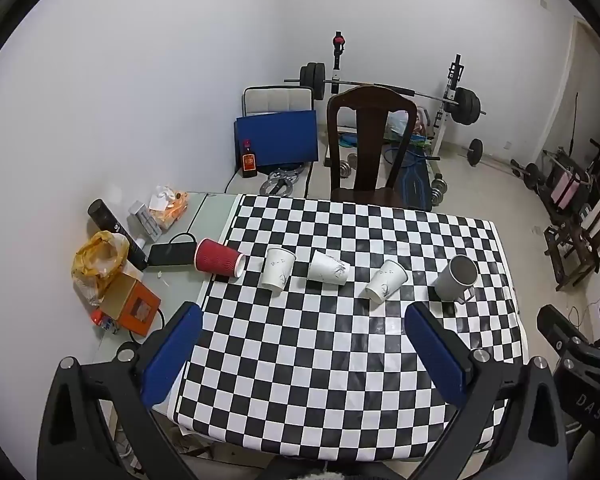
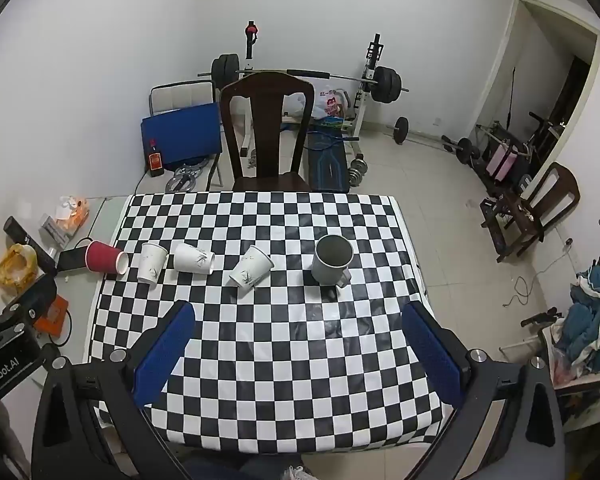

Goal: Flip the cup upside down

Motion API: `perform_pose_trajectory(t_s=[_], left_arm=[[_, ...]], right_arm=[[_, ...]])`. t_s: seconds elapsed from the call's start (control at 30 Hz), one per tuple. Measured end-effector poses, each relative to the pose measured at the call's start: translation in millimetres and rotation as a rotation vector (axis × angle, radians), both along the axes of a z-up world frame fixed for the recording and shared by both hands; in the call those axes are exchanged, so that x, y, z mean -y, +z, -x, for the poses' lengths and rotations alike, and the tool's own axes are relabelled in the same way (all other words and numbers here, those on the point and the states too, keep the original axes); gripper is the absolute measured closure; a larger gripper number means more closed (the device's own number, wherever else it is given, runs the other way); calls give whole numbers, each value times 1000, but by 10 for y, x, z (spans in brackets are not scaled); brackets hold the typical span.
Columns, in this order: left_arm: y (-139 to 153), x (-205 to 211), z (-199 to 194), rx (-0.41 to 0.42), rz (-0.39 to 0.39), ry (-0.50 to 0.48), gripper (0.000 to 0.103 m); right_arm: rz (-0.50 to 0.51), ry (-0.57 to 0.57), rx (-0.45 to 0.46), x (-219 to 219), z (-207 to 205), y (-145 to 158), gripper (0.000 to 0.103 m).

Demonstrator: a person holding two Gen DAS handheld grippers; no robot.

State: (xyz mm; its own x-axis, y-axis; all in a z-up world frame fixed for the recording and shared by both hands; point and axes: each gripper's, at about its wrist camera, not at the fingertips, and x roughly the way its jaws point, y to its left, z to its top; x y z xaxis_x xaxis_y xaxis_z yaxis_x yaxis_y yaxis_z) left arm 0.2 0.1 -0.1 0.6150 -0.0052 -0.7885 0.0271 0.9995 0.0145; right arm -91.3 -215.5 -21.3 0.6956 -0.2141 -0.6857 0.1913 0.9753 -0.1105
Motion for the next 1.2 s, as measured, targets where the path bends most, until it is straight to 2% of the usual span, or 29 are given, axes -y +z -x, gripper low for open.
perform_pose_trajectory(t_s=[0.73, 1.2], left_arm=[[-5, -8, 0, 8, 3, -2, 0], [35, 43, 70, 8, 4, 1, 0]], right_arm=[[-1, 5, 10, -132, 15, 47, 0], [2, 12, 15, -69, 10, 86, 0]])
